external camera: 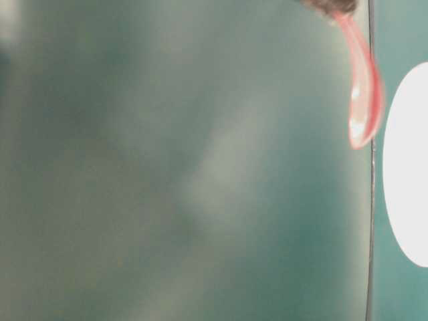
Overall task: Scoop the yellow hexagonal prism block from the bowl with a spoon using the right arm.
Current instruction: 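Lift the spoon and carry it over the white bowl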
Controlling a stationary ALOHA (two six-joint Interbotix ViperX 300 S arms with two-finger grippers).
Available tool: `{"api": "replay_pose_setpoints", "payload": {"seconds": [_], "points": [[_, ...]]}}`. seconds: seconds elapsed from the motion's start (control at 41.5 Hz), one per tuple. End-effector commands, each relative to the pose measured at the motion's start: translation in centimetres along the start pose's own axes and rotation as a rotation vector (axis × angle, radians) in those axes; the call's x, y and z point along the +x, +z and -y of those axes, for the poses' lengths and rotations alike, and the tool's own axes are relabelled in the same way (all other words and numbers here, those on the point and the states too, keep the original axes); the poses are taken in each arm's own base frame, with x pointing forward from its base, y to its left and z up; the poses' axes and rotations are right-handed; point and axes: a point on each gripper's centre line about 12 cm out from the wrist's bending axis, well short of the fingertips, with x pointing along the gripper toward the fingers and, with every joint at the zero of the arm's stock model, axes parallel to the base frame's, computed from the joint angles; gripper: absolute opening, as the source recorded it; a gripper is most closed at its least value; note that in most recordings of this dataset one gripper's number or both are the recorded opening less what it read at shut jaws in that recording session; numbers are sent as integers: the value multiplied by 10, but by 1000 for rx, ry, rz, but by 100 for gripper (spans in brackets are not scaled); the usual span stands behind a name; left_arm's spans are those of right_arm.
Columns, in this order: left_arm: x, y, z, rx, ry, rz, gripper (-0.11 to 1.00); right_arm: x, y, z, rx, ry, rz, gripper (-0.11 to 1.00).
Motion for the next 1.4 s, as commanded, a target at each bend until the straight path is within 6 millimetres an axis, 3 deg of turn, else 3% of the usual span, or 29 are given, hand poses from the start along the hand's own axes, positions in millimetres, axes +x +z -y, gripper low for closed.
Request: {"api": "replay_pose_setpoints", "payload": {"seconds": [0.0,0.265,0.698,0.963,1.372], "points": [[2,12,-1,1,3,28,2,-2,24,6,31,18,-36,24],[2,11,-1,1,3,26,2,12,42,29,119,50,-265,24],[2,11,-1,1,3,25,2,51,58,39,123,77,-486,24],[2,10,-1,3,3,23,2,58,59,47,137,2,-605,24],[2,10,-1,5,3,23,2,66,63,48,128,-1,-646,24]]}}
